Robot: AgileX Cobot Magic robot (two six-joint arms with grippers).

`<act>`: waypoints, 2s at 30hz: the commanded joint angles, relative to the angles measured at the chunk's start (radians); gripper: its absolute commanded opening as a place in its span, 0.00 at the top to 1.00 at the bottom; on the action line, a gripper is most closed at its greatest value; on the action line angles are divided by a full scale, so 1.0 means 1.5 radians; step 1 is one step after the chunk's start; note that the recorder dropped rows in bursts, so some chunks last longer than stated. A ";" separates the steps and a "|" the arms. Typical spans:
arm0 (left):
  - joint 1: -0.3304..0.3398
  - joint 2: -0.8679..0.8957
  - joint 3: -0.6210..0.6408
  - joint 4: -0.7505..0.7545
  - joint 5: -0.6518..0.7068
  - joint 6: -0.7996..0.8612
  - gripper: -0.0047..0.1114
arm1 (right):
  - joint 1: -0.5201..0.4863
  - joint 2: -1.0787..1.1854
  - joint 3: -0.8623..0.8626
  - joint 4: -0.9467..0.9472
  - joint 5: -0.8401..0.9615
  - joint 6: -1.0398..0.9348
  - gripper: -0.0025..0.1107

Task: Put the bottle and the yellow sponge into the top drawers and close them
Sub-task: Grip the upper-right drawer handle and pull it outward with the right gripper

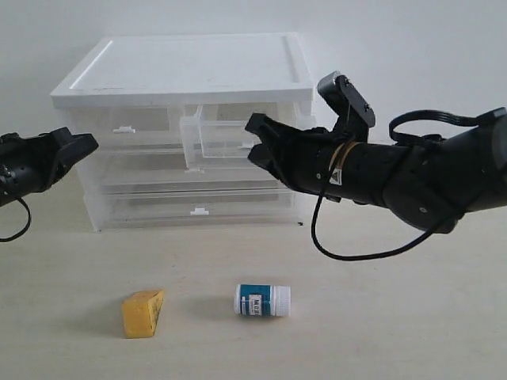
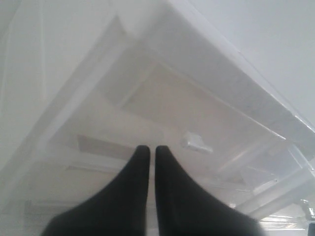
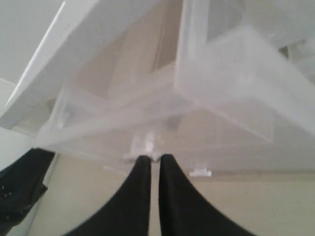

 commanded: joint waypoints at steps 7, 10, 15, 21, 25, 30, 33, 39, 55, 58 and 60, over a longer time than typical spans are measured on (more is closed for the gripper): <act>0.001 0.002 -0.008 -0.006 -0.002 0.003 0.93 | -0.001 -0.009 0.010 -0.120 -0.016 0.063 0.98; 0.001 0.002 -0.008 -0.006 -0.002 0.003 0.93 | -0.001 -0.026 0.010 -0.128 -0.018 0.061 0.98; 0.001 0.002 -0.008 -0.003 -0.002 0.003 0.93 | -0.001 -0.051 0.010 -0.125 -0.012 0.074 0.95; 0.001 0.002 -0.008 0.009 -0.002 0.000 0.93 | -0.001 -0.056 0.010 -0.118 -0.009 0.106 0.65; 0.001 0.002 -0.008 0.013 -0.002 -0.009 0.93 | -0.001 -0.056 0.008 -0.105 0.032 0.106 0.56; 0.001 0.002 -0.008 0.015 -0.003 -0.010 0.93 | -0.001 -0.046 -0.021 -0.015 0.064 0.050 0.58; 0.001 0.002 -0.008 0.015 -0.003 -0.010 0.93 | -0.001 -0.027 -0.026 -0.012 0.057 0.056 0.59; 0.001 0.002 -0.009 0.014 -0.004 -0.010 0.93 | -0.001 -0.002 -0.026 0.003 0.028 0.056 0.59; 0.001 0.002 -0.009 0.014 -0.004 -0.010 0.93 | -0.001 -0.001 -0.026 0.061 0.000 0.003 0.82; 0.001 0.002 -0.009 0.014 -0.004 -0.010 0.93 | -0.001 -0.001 -0.026 0.061 -0.002 -0.002 0.94; 0.001 0.002 -0.009 0.014 -0.004 -0.009 0.93 | -0.001 -0.001 -0.026 0.061 -0.003 -0.011 0.98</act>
